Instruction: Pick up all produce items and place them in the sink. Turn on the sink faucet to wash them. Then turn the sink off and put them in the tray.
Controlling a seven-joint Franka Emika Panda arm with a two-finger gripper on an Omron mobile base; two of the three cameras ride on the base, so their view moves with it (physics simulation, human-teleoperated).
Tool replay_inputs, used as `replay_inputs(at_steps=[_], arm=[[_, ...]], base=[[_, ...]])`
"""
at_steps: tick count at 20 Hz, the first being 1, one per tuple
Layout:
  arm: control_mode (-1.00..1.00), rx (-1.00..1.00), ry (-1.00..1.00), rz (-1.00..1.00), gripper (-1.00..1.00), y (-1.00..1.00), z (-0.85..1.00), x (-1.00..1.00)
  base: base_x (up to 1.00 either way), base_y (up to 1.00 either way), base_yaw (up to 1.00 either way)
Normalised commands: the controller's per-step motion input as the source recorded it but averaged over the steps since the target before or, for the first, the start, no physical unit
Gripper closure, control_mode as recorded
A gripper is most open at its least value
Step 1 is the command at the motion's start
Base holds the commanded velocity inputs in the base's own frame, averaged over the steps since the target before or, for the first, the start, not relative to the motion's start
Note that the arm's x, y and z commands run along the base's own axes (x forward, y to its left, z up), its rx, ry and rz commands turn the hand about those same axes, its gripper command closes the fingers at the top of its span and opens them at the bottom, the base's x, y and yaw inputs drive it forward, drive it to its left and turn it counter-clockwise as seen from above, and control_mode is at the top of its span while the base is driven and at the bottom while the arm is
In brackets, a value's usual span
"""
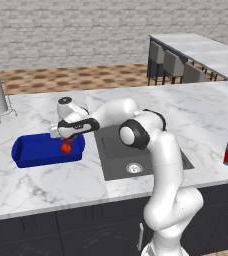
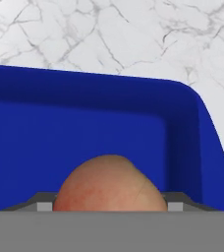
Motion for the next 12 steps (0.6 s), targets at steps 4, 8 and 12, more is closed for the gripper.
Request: replay_inputs(at_steps=[4, 8, 12], arm=[[-1.00, 0.00, 0.00, 0.00, -1.00, 0.01, -0.05, 0.00], [-1.00, 0.00, 0.00, 0.00, -1.00, -0.04, 0.00, -0.01], [-1.00, 0.00, 0.00, 0.00, -1.00, -0.23, 0.00, -0.17]], base=[[0.00, 0.00, 0.00], [0.00, 0.00, 0.00], [0.00, 0.00, 0.00]])
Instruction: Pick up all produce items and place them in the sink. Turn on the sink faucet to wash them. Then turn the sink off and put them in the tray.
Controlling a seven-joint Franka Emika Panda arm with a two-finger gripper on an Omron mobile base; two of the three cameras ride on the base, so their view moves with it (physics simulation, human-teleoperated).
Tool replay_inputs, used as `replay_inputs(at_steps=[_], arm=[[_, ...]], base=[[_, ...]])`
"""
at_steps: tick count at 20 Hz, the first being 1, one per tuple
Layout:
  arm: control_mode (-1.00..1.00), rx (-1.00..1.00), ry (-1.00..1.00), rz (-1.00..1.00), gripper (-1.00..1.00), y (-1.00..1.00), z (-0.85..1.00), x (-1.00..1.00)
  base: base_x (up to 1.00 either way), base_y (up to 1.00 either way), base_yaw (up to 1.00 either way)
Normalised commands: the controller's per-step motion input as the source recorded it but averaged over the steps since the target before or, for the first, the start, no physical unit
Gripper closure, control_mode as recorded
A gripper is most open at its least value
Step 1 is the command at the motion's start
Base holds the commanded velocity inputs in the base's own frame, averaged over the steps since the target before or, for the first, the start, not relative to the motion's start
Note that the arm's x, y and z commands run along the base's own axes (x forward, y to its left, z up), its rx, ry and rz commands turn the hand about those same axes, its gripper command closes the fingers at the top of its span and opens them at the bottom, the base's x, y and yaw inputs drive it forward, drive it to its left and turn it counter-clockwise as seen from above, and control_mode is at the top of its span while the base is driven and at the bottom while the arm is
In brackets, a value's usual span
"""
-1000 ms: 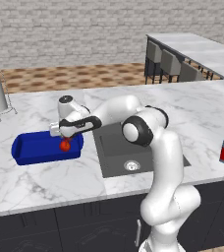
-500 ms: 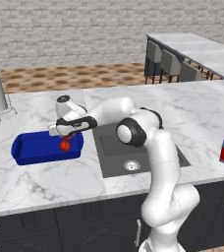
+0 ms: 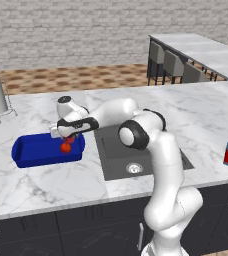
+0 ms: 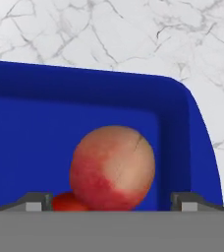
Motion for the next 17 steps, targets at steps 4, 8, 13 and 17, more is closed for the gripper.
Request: replay_inputs(at_steps=[4, 8, 13, 17], arm=[[-1.00, 0.00, 0.00, 0.00, -1.00, -0.27, 0.01, -0.27], [-1.00, 0.00, -0.01, 0.00, -1.00, -0.28, 0.26, -0.39], [-1.00, 0.02, -0.05, 0.00, -1.00, -0.22, 0.78, -0.71], [-1.00, 0.03, 0.00, 0.00, -1.00, -0.40, 0.85, -0.71]], base=[[0.00, 0.00, 0.00], [0.00, 0.00, 0.00], [0.00, 0.00, 0.00], [0.00, 0.00, 0.00]])
